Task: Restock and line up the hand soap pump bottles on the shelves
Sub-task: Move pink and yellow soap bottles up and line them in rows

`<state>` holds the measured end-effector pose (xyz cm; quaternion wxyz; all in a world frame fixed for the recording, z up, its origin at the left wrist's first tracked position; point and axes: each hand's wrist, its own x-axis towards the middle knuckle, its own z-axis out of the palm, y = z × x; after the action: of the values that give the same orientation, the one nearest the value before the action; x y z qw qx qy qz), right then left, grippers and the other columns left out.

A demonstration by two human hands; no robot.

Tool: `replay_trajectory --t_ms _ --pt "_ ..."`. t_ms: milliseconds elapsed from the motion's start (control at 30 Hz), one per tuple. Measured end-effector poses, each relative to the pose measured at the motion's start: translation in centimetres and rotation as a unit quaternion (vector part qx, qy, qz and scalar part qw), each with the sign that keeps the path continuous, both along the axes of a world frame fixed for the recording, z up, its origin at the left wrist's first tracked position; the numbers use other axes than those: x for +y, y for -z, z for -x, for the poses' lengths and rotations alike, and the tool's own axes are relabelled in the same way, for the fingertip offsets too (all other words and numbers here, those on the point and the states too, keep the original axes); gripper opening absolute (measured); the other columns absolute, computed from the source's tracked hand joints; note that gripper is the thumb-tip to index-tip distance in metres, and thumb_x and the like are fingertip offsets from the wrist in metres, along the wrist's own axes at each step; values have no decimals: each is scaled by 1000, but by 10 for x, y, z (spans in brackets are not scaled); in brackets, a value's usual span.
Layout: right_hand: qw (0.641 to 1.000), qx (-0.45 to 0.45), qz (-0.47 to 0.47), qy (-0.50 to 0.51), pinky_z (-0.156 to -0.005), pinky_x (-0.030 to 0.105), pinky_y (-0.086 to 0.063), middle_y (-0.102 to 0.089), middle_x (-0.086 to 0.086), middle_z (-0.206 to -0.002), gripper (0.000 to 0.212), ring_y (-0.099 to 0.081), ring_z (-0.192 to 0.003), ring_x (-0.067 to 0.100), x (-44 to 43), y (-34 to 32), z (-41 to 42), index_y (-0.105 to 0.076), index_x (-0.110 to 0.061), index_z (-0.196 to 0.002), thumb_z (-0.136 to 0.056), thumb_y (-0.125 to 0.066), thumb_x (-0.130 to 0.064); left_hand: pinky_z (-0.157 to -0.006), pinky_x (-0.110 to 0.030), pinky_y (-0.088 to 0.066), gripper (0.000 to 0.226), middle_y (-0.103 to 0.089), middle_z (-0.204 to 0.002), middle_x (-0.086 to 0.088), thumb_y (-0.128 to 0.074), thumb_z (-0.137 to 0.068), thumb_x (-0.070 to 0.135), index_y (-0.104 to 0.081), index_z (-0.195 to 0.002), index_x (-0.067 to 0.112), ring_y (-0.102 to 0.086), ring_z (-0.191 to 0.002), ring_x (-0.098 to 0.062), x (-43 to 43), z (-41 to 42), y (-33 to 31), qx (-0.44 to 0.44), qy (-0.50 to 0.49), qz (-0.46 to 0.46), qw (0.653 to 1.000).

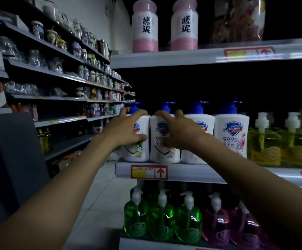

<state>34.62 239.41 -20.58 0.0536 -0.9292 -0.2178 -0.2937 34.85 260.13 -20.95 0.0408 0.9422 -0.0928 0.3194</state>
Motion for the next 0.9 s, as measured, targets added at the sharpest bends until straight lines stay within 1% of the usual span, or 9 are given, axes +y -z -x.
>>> replay_trajectory --t_ms 200,433,500,567,600,667,733,800,900 --pt "1000 -15 -25 -8 -75 44 -53 -34 19 -136 94 -57 -101 42 3 7 -9 -19 -43 -145 -73 -79 -34 -69 -35 -45 68 -21 -151 -21 -58 -79 67 -15 -132 59 -61 -92 -39 2 5 -9 9 -4 -40 999" --pt "999 1 -41 -7 -80 45 -56 -25 19 -146 93 -57 -107 42 4 10 6 -16 -43 -147 -76 -76 -35 -85 -47 -50 72 -6 -157 -23 -50 -83 70 -7 -139 60 -58 -109 -47 -14 13 -9 29 -72 -52 996" --pt "995 -74 -64 -19 -67 39 -54 -30 17 -145 79 -61 -97 37 1 20 21 -24 -37 -146 -82 -70 -35 -76 -41 -50 67 -17 -153 -21 -51 -87 64 -12 -140 58 -58 -106 -44 -17 24 5 -34 -42 -10 998" --pt "974 -158 -144 -74 -55 27 -44 -41 10 -134 55 -63 -77 26 -7 46 44 -40 -27 -135 -85 -62 -32 -60 -22 -47 50 -38 -135 -13 -53 -92 48 -32 -137 43 -61 -92 -22 -19 42 41 -197 17 106 974" --pt "962 -166 -187 -109 -52 25 -43 -45 7 -127 44 -61 -67 19 -12 66 55 -44 -25 -128 -86 -56 -32 -58 -9 -43 38 -45 -123 -10 -51 -95 39 -42 -131 31 -55 -83 -7 -19 53 67 -277 44 170 945" --pt "959 -108 -218 -142 -50 30 -48 -46 0 -117 32 -58 -61 14 -20 119 73 -47 -26 -117 -87 -47 -35 -52 -5 -36 22 -49 -102 -5 -46 -96 28 -51 -113 15 -43 -69 1 -18 68 138 -338 60 256 903" --pt "978 3 -172 -116 -56 39 -53 -43 -2 -114 31 -61 -73 23 -20 173 76 -47 -27 -118 -88 -46 -32 -57 -9 -36 16 -48 -95 -1 -48 -93 23 -54 -104 12 -48 -67 -4 -15 69 214 -259 48 324 909" --pt "987 109 -95 -72 -63 40 -54 -37 1 -125 41 -62 -85 31 -15 217 65 -41 -30 -130 -91 -50 -30 -61 -25 -47 17 -48 -98 0 -55 -90 25 -58 -104 15 -57 -73 -16 -14 60 267 -144 28 377 914" --pt "985 165 -44 -24 -66 39 -54 -24 9 -142 54 -64 -86 37 -4 245 42 -26 -37 -141 -93 -51 -37 -70 -29 -50 39 -40 -109 6 -57 -80 53 -53 -114 35 -54 -86 -9 -9 42 285 -51 40 386 920"
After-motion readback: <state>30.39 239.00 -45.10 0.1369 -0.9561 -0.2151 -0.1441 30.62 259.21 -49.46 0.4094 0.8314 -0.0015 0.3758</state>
